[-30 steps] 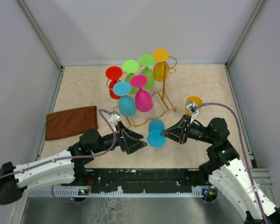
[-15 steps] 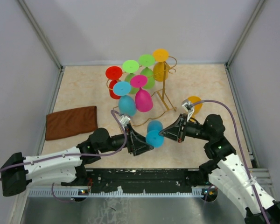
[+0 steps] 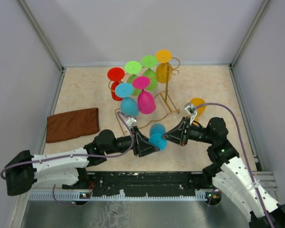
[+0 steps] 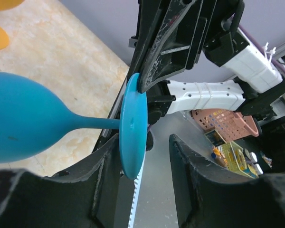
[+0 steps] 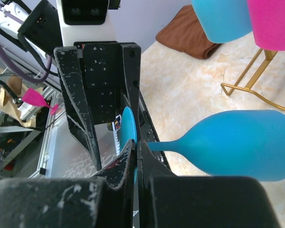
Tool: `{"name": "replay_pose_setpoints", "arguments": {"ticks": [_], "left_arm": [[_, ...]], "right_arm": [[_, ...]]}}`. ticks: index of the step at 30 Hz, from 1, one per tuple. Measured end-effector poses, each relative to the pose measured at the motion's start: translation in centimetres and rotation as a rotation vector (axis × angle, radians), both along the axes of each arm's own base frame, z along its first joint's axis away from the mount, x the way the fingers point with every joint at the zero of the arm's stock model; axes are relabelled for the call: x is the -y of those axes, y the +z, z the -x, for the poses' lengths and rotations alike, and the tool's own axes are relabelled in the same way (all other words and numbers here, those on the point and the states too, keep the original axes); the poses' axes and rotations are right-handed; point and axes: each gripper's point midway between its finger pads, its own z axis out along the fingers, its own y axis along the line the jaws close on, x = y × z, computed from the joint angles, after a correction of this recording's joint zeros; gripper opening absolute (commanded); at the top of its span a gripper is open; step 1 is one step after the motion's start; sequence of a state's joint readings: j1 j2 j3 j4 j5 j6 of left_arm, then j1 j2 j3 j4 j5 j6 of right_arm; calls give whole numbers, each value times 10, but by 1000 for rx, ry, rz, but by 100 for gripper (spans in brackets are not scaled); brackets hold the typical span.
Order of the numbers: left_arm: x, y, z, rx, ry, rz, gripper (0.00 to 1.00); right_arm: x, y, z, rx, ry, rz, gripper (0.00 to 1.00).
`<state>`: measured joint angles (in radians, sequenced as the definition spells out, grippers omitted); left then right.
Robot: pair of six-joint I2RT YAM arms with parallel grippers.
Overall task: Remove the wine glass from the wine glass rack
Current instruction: Place the wine glass at the center of the board.
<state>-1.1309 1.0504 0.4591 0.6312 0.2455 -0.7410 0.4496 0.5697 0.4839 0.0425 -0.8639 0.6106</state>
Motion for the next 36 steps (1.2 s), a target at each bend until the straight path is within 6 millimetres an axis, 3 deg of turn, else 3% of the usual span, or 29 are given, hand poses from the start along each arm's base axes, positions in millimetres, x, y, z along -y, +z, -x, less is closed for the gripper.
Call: {"name": "replay_pose_setpoints", "arguments": {"ticks": [13,24,25,30,33,36], "left_arm": [[0,9,-1,21,6,47,32],[7,0,-2,10,-7,37,0],[7,0,-1,12,-8,41,0],[7,5,1,35,-23,60,0],[6,3,8,60,-61,57,0],[4,-2,16,90,-104,48,0]], "right_arm": [[0,7,3,35,14,-19,0],[1,13,5,63,11,-31,0],[1,14,5,67,11,-33,4],[4,17,7,94,-7,-34,55],[9,17,-1,100,-73,0,74],[20,27,-12,148,-183,20,82]]}}
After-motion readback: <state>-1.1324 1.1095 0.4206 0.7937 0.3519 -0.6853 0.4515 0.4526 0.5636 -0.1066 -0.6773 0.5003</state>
